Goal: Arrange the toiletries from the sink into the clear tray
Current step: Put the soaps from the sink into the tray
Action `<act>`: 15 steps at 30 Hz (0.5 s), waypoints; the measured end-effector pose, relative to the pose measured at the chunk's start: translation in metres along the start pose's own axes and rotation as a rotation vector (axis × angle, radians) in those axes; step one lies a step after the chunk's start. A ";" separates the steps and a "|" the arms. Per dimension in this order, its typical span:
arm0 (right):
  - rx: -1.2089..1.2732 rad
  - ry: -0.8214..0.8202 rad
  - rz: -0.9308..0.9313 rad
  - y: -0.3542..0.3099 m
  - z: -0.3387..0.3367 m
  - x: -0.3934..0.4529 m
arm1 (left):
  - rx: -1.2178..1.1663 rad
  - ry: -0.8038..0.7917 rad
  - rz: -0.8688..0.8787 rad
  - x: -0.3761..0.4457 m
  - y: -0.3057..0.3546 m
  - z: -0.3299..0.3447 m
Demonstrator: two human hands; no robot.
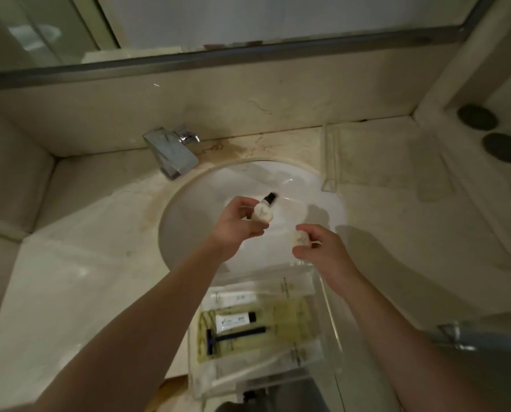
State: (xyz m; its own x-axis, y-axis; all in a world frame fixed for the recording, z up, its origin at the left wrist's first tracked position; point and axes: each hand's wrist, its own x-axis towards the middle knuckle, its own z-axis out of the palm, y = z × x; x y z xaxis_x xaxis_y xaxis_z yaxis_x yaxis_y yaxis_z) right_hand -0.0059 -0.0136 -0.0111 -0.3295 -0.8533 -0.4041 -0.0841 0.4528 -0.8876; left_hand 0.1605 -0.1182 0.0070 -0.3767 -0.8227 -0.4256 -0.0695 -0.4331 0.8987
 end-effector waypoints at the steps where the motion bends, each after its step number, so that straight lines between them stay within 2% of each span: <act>1: -0.019 0.002 -0.013 0.000 0.001 -0.009 | -0.013 -0.025 -0.002 -0.008 0.001 0.000; 4: -0.070 -0.001 -0.048 0.004 0.006 -0.032 | -0.084 -0.121 -0.027 -0.031 0.002 -0.004; 8: -0.191 0.024 -0.115 0.009 0.013 -0.058 | -0.146 -0.121 -0.062 -0.055 -0.001 -0.008; 11: -0.352 0.053 -0.186 0.016 0.014 -0.074 | -0.202 -0.107 -0.090 -0.073 -0.007 -0.007; 15: -0.688 0.034 -0.270 0.033 0.009 -0.087 | -0.207 -0.105 -0.147 -0.089 -0.024 -0.009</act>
State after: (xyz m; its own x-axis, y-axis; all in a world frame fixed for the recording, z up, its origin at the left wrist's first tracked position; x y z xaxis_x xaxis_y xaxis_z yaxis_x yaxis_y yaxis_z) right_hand 0.0283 0.0729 -0.0069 -0.2421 -0.9544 -0.1744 -0.7334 0.2978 -0.6111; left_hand 0.2038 -0.0373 0.0220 -0.4708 -0.7076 -0.5269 0.0556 -0.6199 0.7827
